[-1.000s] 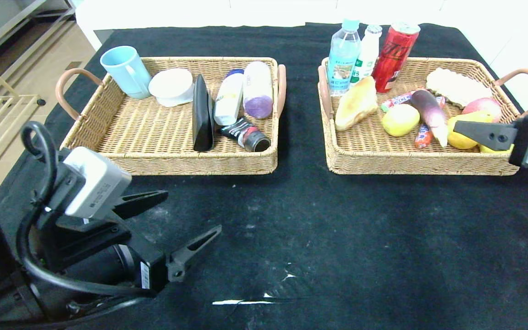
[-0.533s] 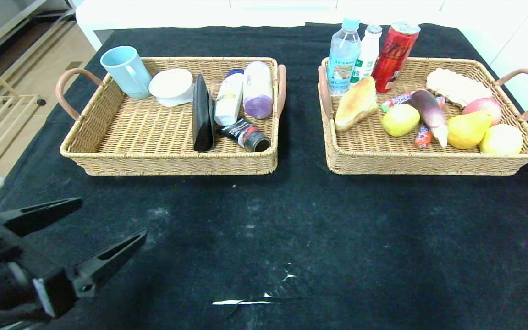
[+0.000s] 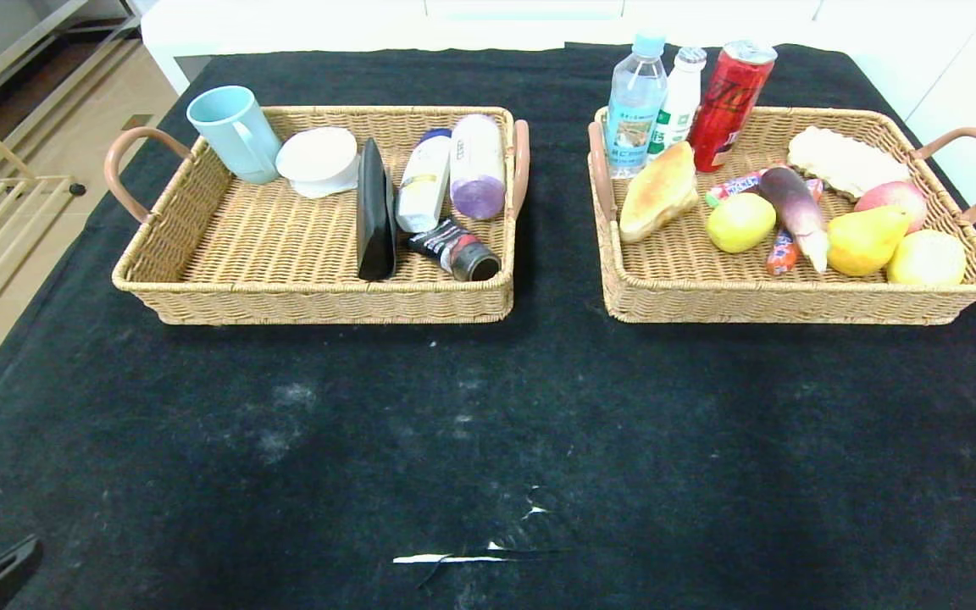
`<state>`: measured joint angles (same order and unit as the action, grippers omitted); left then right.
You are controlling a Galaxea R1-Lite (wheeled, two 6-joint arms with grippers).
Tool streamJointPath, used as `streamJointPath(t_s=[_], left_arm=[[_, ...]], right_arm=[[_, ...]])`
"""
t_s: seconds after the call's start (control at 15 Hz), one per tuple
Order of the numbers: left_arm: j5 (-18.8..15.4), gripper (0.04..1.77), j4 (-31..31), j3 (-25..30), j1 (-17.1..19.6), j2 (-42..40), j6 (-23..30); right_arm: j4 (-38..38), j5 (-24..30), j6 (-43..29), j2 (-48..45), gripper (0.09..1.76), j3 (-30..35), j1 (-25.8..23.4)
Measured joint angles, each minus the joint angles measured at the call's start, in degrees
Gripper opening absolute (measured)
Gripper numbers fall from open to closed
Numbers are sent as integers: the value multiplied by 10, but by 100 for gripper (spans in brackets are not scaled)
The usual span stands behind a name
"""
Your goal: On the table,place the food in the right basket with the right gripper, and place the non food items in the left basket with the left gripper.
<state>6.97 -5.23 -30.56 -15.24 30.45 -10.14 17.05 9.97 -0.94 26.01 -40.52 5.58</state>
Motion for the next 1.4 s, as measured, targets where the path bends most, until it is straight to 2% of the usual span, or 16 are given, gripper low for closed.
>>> streamJointPath(t_s=[0.2,0.33,0.6,0.8,1.07,1.27,1.4], left_arm=[[-35,172,-49,-1,50,-73,-1],[-35,172,-74,-8,81,-111,3],[-36,172,-77,-16,99,-138,0],[-63,172,-81,-12,136,-152,0],[-111,172,-108,32,155,-216,7],[-121,172,-104,83,155,-271,7],[-118,172,-68,118,155,-291,9]], right_arm=[[15,-3,0,-72,170,36,-26],[19,-7,0,-102,170,52,-56],[19,-9,1,-139,170,83,-69],[16,-9,1,-158,170,111,-65],[13,-9,0,-188,170,138,-63],[10,-11,7,-217,170,161,-62],[1,-16,21,-241,170,191,-61]])
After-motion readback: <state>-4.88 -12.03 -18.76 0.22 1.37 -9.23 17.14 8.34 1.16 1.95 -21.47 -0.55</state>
